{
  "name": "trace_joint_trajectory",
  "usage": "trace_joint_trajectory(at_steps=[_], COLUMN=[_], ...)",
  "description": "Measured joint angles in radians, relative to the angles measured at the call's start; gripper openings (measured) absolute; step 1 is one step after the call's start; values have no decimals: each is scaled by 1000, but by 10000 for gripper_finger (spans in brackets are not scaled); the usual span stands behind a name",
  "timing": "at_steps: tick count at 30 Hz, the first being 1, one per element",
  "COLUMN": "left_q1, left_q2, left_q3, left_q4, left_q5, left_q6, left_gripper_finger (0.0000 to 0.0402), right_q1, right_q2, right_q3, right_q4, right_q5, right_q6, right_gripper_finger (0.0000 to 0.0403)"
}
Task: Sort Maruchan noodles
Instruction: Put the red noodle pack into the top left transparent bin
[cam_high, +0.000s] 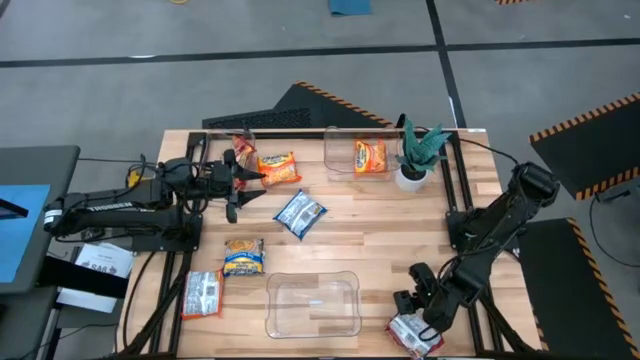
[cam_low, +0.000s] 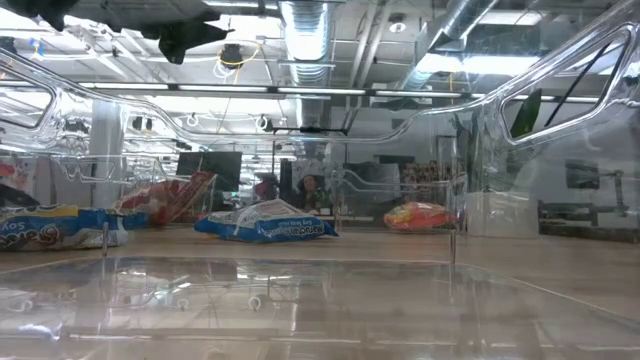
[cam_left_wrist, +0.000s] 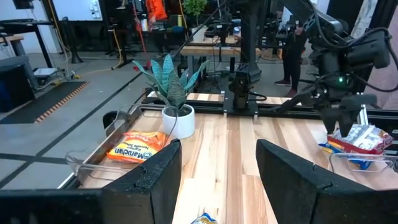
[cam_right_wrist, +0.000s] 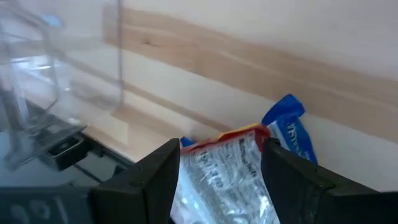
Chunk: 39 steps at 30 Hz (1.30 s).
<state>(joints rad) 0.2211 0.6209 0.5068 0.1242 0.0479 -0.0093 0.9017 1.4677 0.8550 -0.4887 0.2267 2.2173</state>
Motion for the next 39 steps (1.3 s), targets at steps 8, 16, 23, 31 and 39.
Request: trace_joint_trajectory(at_steps=[8,16,23,31,39], left_q1=[0,0,0,0,0], left_q2=[0,0,0,0,0], left_q3=[0,0,0,0,0], left_q4=[-2,-1,0,2,6], left_q5=[0,0,0,-1,-1], left_q6=[0,-1,-3,-6,-4], left_gripper_finger=[192,192,192,192,192], right_q1=[0,-8,-16,-72,-182], right_q2=[129,211,234,184,43], right_q3=[83,161,177,177,176], right_q4=[-31,-103,-161,-229,-294], right_q5=[-72,-76,-134,-143,-6], right_q6=[-36,-71,-79,-211,-421], right_gripper_finger=[244,240,129,20,17])
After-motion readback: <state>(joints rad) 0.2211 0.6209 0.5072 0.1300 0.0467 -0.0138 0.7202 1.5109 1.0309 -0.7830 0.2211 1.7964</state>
